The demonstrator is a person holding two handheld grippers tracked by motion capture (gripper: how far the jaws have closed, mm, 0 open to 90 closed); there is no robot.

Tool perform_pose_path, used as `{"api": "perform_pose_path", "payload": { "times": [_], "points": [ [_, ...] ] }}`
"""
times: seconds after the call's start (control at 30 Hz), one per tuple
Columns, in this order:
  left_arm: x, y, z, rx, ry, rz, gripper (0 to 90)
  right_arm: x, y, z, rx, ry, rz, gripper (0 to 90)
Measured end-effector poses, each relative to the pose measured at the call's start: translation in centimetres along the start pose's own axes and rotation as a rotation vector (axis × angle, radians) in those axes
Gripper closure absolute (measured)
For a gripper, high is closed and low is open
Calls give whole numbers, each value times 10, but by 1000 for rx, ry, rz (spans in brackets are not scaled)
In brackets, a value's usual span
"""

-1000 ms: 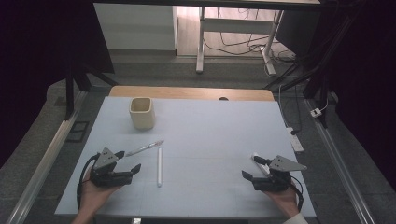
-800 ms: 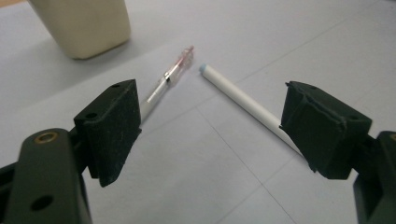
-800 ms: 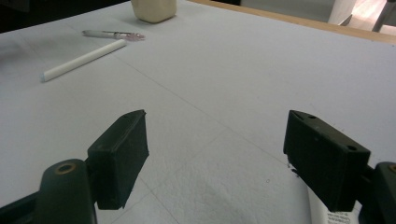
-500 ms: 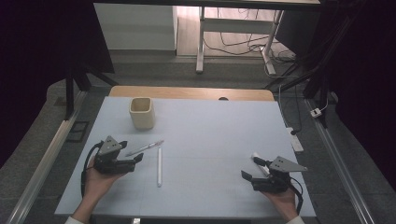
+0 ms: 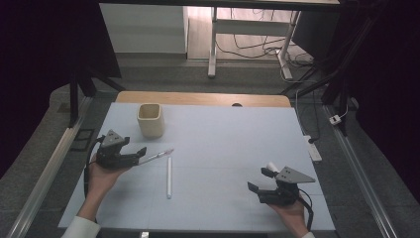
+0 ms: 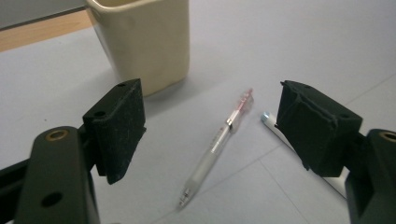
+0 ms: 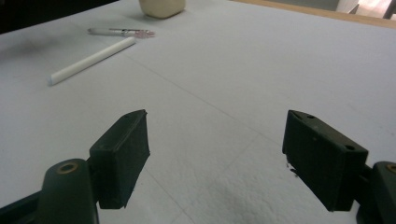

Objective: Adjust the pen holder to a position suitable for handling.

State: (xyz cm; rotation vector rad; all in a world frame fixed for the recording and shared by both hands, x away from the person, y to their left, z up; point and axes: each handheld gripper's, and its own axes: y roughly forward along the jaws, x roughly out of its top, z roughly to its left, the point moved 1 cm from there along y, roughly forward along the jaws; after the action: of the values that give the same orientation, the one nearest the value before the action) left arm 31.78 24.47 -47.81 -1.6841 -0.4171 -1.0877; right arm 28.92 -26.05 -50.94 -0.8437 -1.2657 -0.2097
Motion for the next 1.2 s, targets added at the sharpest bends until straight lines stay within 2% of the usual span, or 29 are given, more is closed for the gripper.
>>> {"api": "perform_pose_path", "payload": {
  "times": [0.2,0.33,0.53,0.77,0.9,1.03,1.2],
  "points": [
    [3,6,11,11,-16,2,252,0,8,11,13,-13,17,227],
    [4,13,17,15,-13,7,271,-1,8,17,20,-49,26,231],
    [5,24,23,15,-10,17,288,-8,0,10,9,-45,36,234],
    [8,35,33,18,3,21,324,-15,-6,2,-20,-3,49,238],
    [9,38,36,19,3,22,383,-17,-9,1,-35,5,50,239],
    [12,42,40,33,2,18,497,-17,-12,0,-43,3,50,240],
    [9,45,47,36,-2,21,592,-17,-15,-4,-47,10,31,240]
  ]
}}
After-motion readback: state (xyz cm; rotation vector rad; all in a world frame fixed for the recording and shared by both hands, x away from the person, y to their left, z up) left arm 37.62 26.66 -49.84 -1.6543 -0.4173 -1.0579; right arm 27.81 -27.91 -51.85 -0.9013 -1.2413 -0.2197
